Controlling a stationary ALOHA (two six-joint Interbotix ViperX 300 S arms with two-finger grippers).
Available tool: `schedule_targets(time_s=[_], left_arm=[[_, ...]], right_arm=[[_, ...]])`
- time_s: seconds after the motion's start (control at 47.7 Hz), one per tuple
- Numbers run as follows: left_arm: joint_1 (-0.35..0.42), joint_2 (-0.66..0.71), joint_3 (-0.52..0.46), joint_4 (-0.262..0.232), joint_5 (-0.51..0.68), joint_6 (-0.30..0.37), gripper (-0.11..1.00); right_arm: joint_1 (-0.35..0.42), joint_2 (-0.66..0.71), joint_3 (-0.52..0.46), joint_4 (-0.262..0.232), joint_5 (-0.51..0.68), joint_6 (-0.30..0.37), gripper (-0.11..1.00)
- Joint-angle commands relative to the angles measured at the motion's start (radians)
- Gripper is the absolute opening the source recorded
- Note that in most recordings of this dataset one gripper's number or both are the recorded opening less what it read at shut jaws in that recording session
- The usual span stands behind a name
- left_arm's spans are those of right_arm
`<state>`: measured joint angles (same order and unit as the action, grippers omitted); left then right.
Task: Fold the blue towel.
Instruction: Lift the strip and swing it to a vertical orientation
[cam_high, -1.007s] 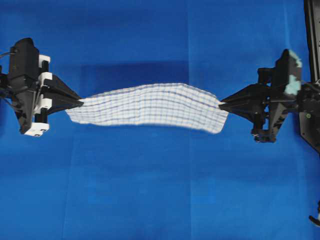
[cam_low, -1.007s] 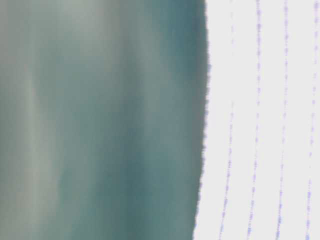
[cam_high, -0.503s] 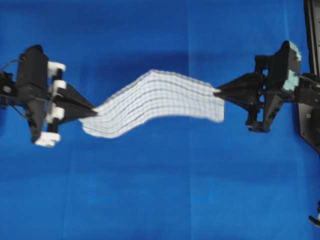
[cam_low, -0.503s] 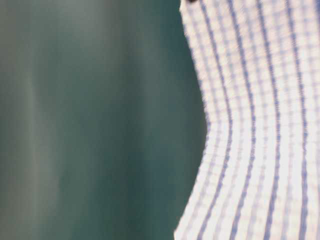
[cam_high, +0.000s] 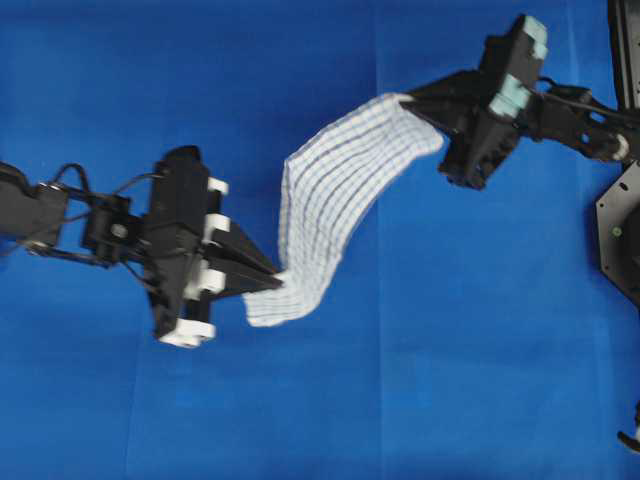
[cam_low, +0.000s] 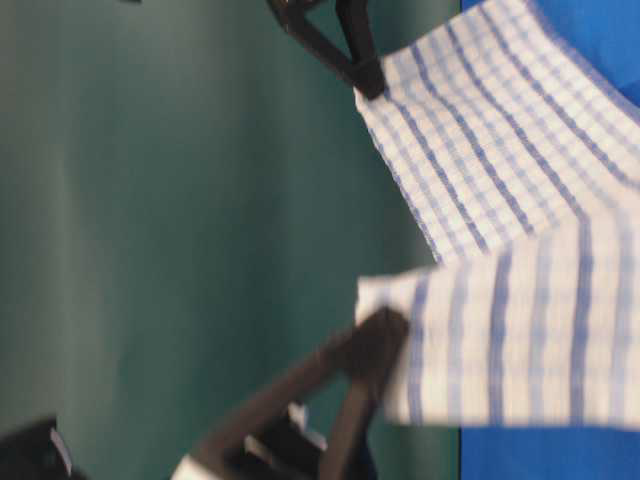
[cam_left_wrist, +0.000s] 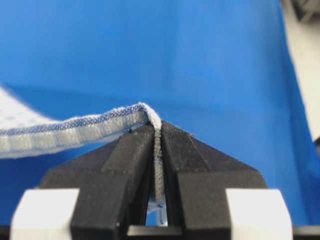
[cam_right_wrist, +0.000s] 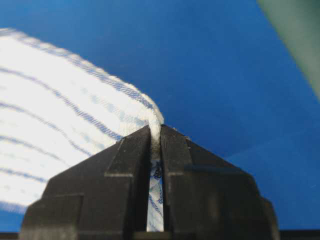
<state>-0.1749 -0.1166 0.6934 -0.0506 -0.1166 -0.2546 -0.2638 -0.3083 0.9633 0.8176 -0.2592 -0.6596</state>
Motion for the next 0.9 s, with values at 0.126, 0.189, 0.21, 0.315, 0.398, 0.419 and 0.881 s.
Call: schedule_targets(time_s=[0.126, 0.189, 0.21, 0.315, 0.398, 0.419, 0.881], left_arm=[[-0.005, 0.103, -0.12, -0.003, -0.061, -0.083, 0.03], [-0.005, 0.132, -0.144, -0.003, -0.084, -0.101, 0.03], [-0.005, 0.143, -0.155, -0.003, -0.091, -0.106, 0.03], [-0.006, 0.196, -0.206, -0.009, -0.107, -0.117, 0.03], [-0.008, 0.233, -0.247, -0.025, -0.114, -0.117, 0.03], [-0.009, 0.241, -0.256, -0.028, -0.115, -0.117, 0.03], [-0.018, 0.33, -0.328, -0.091, -0.273, -0.117, 0.03]], right_arm=[[-0.04, 0.06, -0.092, -0.005, -0.006, -0.048, -0.03], [-0.054, 0.084, -0.121, -0.005, -0.006, -0.063, -0.03], [-0.057, 0.092, -0.13, -0.003, -0.006, -0.067, -0.03], [-0.074, 0.124, -0.17, -0.005, -0.009, -0.083, -0.03], [-0.081, 0.149, -0.199, -0.005, -0.017, -0.094, -0.03], [-0.083, 0.155, -0.206, -0.005, -0.02, -0.095, -0.03], [-0.114, 0.202, -0.264, -0.005, -0.018, -0.135, -0.03]])
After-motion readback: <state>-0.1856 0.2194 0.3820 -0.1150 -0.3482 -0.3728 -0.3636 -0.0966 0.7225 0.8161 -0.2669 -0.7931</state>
